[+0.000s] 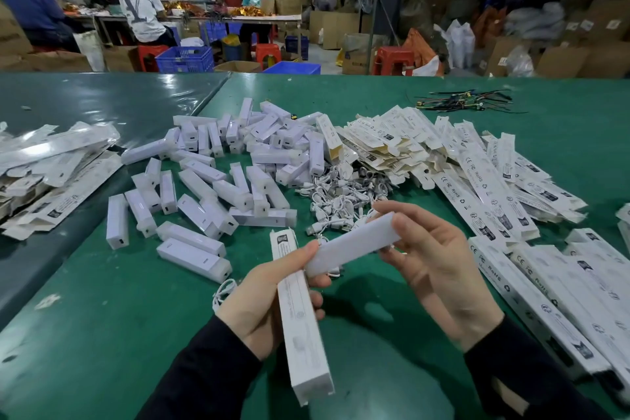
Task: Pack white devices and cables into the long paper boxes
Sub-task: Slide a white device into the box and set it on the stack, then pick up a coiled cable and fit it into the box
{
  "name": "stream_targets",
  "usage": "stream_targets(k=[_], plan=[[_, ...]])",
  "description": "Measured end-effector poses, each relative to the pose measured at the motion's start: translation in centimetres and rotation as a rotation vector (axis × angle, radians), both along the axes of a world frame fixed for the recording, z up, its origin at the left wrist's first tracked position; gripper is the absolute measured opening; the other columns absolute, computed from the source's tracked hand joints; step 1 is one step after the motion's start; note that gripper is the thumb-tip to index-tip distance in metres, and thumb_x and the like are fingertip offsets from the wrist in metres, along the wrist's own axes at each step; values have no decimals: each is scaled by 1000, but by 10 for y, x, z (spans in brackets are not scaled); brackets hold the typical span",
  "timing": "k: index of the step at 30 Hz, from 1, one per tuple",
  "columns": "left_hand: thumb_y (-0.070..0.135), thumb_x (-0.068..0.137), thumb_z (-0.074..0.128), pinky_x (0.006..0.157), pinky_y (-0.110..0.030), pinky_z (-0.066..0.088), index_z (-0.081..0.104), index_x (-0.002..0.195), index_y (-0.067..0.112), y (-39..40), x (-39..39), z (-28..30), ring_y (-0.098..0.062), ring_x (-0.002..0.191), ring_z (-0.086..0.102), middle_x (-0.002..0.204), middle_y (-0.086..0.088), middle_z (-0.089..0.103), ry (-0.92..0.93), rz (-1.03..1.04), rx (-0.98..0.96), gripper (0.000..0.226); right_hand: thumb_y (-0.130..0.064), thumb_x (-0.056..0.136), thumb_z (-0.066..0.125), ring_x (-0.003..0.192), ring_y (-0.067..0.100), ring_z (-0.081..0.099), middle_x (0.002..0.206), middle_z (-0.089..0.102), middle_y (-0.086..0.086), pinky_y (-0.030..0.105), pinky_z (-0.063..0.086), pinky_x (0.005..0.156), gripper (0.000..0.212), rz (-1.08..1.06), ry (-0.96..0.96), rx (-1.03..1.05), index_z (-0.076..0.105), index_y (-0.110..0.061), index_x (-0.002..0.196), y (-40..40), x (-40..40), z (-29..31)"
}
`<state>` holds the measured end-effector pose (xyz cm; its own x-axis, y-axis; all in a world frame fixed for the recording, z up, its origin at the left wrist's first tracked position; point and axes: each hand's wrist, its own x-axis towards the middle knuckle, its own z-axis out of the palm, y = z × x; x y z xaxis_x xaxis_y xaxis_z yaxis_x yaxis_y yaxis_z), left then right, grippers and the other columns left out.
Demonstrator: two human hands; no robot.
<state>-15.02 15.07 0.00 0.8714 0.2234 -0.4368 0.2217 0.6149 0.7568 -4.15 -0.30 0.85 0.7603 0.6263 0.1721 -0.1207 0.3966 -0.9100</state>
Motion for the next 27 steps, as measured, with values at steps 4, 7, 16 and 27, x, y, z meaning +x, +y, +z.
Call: stream_targets(k=[4,7,16,27], plan=[[33,66,70,41,-24,48,58,86,0,-4,-1,-1,-15,38,52,56,-6,61,1,-54,99,41,-39,72,70,59,12,57,81,67,3,19,50,55,32,-94,1,-35,78,-18,94,1,-1,-2],[34,63,72,41,-26,49,57,87,-1,-6,-1,0,-17,37,52,55,-9,62,-20,-54,170,45,-30,63,77,59,9,58,80,70,-1,18,52,58,34,-103,-55,-59,78,-19,95,1,-2,-3],[20,70,78,39,-21,47,49,84,3,-13,-7,-2,-15,36,57,54,-9,61,-157,-409,448,36,-37,77,68,78,14,72,86,74,-4,22,56,58,36,-436,-66,-77,63,-15,106,-3,11,-5],[38,68,77,36,-18,42,50,86,6,-12,-8,1,-15,31,52,52,-10,61,-127,-448,487,46,-18,89,66,66,6,64,75,72,-4,18,54,59,23,-345,-107,-192,69,-15,111,0,12,-12]])
